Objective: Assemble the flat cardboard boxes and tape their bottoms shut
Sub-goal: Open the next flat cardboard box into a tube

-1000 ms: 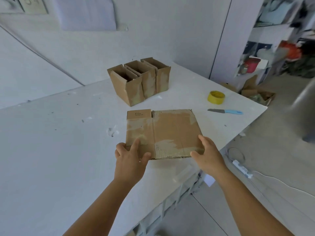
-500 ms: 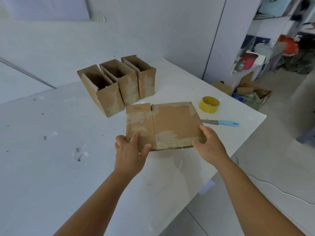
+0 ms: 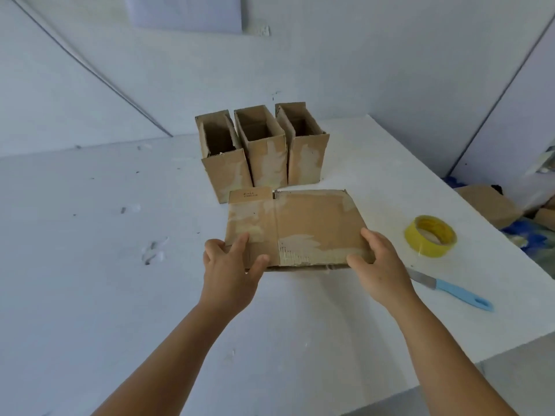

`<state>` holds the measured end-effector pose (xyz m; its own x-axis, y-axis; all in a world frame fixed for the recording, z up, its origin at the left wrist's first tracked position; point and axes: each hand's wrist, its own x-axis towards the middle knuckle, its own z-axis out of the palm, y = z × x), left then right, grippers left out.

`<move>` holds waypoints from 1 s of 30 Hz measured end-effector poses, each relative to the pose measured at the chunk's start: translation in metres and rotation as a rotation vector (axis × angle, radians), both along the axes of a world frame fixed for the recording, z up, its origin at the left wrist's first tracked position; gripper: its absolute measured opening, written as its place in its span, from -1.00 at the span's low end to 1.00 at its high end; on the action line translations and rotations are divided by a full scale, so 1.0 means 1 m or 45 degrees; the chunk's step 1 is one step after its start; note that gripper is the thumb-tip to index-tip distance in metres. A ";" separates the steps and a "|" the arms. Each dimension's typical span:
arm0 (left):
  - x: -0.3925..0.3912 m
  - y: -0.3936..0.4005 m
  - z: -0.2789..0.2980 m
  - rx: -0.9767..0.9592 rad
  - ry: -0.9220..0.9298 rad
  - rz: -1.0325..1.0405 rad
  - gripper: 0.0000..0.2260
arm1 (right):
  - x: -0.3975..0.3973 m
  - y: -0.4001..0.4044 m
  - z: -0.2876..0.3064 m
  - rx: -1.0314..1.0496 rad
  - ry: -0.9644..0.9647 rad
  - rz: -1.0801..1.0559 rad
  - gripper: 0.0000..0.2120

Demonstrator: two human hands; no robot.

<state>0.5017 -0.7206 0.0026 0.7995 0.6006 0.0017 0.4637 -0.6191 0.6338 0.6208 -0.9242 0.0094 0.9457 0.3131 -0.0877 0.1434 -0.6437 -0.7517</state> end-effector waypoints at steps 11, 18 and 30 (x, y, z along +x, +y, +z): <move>0.030 -0.057 0.024 -0.116 -0.090 0.158 -0.58 | 0.055 -0.043 0.026 -0.001 -0.034 0.259 -0.48; 0.033 -0.067 0.062 -0.175 -0.236 0.161 -0.55 | 0.052 -0.038 0.048 0.140 -0.146 0.376 -0.90; 0.031 -0.053 0.065 -0.188 -0.251 0.179 -0.56 | 0.058 -0.044 0.066 0.508 -0.057 0.121 -0.76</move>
<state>0.5331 -0.7737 0.0681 0.7011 0.7111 0.0533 0.3973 -0.4516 0.7989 0.6786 -0.9683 0.0750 0.9109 0.4004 0.0991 0.2266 -0.2851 -0.9313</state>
